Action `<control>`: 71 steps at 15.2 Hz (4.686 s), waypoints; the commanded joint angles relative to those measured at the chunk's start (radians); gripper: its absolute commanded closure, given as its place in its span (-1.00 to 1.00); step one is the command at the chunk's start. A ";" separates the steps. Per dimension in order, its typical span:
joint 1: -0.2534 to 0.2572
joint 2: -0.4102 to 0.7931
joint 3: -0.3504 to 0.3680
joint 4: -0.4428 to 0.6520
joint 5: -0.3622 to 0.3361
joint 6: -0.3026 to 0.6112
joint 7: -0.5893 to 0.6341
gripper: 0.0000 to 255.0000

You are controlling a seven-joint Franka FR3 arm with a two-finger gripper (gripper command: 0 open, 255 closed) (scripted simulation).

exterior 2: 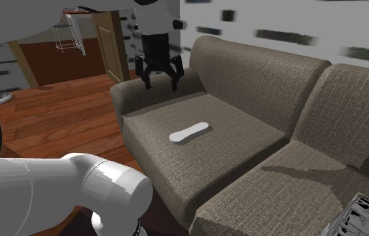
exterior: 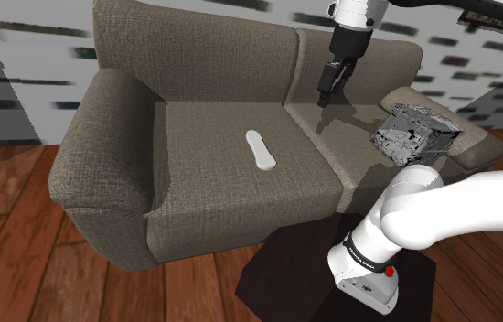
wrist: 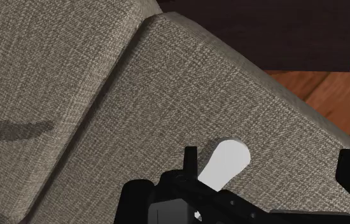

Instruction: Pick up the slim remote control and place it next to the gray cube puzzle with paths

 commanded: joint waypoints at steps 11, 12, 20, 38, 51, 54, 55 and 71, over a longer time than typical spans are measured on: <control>-0.061 0.188 0.004 -0.156 0.043 0.366 0.185 -1.00; -0.066 0.214 0.004 -0.164 0.047 0.403 0.202 -1.00; -0.107 0.462 -0.003 -0.178 0.075 0.687 0.329 -1.00; -0.124 0.691 -0.012 -0.189 0.097 0.941 0.389 -1.00; -0.124 0.682 -0.012 -0.185 0.097 0.927 0.390 1.00; -0.124 0.654 -0.012 -0.168 0.096 0.883 0.391 1.00; -0.124 0.646 -0.012 -0.162 0.095 0.869 0.391 1.00; -0.125 0.541 -0.011 -0.040 0.091 0.641 0.396 1.00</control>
